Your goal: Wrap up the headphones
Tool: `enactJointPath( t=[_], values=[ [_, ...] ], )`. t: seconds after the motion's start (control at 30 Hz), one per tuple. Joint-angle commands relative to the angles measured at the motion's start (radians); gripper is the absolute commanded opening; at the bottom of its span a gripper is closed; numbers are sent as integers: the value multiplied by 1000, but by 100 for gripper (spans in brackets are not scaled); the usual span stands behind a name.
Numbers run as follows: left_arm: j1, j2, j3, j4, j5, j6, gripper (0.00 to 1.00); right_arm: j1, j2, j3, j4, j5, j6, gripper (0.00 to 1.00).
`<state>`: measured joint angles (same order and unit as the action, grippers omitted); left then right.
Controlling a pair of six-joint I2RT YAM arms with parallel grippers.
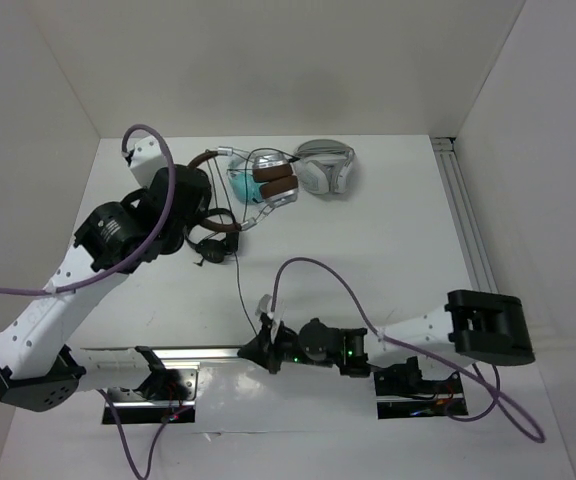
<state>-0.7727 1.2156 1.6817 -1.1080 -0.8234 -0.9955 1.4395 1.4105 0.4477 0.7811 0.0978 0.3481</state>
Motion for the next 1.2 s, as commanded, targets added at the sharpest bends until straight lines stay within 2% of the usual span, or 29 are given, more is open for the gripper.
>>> enactJointPath(
  t=[0.0, 0.03, 0.17, 0.3, 0.47, 0.67, 0.83, 0.93, 1.17],
  values=[
    [93, -16, -52, 124, 58, 21, 0, 122, -113, 69, -172, 273, -69, 0],
    [113, -16, -85, 135, 75, 44, 0, 178, -149, 88, -248, 310, -89, 0],
    [164, -36, -180, 177, 98, 86, 0, 277, -192, 192, -403, 440, -142, 0],
    [193, -36, -257, 186, 124, 120, 0, 335, -182, 328, -549, 589, -181, 0],
    [202, -36, -330, 206, 176, 216, 0, 345, -171, 430, -716, 681, -227, 0],
    [202, -70, -433, 231, 274, 374, 0, 345, -180, 589, -1075, 833, -242, 0],
    [142, -120, -494, 241, 362, 466, 0, 345, -191, 654, -1207, 944, -253, 0],
    [66, -129, -516, 231, 415, 524, 0, 345, -191, 677, -1260, 1014, -253, 0],
    [-193, -163, -539, 188, 425, 543, 0, 208, -275, 634, -1206, 959, -328, 0]
  ],
)
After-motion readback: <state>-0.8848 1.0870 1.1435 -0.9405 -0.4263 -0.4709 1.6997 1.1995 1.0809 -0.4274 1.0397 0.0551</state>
